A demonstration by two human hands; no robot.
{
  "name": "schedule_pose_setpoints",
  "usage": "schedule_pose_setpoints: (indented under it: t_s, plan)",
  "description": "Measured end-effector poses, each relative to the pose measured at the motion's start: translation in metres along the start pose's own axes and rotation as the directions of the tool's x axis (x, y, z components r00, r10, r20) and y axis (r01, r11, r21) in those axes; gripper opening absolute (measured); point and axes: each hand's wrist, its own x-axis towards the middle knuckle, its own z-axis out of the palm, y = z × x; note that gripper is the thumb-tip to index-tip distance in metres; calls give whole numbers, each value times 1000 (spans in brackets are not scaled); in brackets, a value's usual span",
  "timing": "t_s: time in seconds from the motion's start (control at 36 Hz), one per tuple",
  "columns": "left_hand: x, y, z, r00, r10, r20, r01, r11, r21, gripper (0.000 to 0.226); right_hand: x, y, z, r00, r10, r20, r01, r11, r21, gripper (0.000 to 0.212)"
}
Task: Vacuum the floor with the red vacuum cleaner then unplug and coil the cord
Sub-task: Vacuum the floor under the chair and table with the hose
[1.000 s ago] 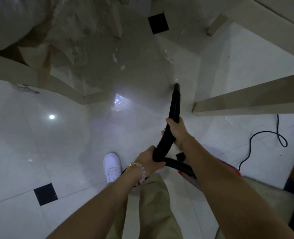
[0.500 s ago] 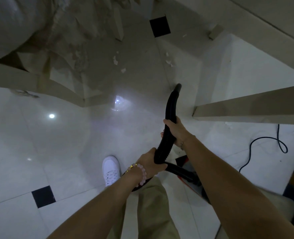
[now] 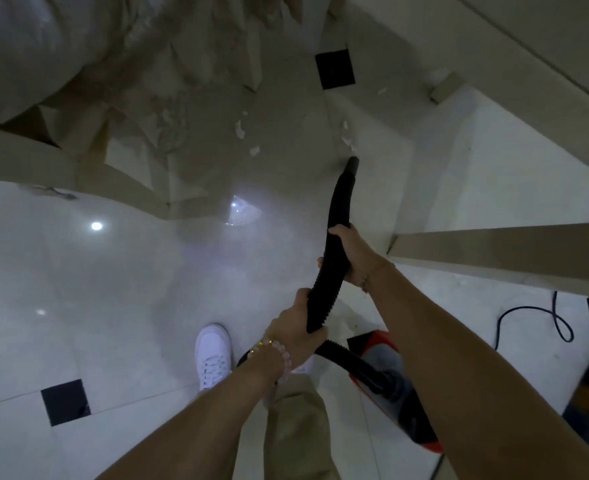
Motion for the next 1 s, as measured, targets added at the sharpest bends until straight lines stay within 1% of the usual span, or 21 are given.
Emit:
schedule_pose_setpoints:
  t_s: [0.06, 0.11, 0.22, 0.39, 0.47, 0.56, 0.72, 0.89, 1.0]
  plan:
    - [1, 3, -2, 1000, 9, -4, -9, 1000, -14, 43, 1, -5, 0, 998, 27, 51, -29, 998, 56, 21]
    - [3, 5, -4, 1000, 11, -9, -11, 999, -38, 43, 1, -7, 0, 997, 19, 81, -27, 995, 98, 21]
    - [3, 8, -5, 1000, 8, -10, -9, 996, -92, 42, -1, -5, 4, 993, -48, 105, 34, 991, 131, 26]
    - [6, 13, -6, 1000, -9, -21, 7, 993, -117, 43, -5, 1, 10, 988, -85, 127, 64, 985, 159, 41]
    - [10, 17, -10, 1000, -26, -15, 24, 992, -120, 43, -3, -1, 13, 985, -126, 119, 105, 981, 165, 44]
    - [11, 22, -12, 1000, -24, -4, 23, 991, -131, 41, 0, -5, 13, 984, -136, 115, 120, 983, 140, 47]
    - [12, 30, -13, 1000, -28, -4, 27, 988, -151, 39, -1, -13, 17, 986, -127, 112, 114, 987, 116, 40]
    - [12, 32, -14, 999, -44, 4, 44, 986, -160, 40, -2, -16, 20, 990, -117, 82, 108, 989, 105, 55]
    - [17, 36, -19, 999, -37, 7, 38, 982, -185, 41, 2, -21, 24, 990, -133, 45, 129, 988, 82, 52]
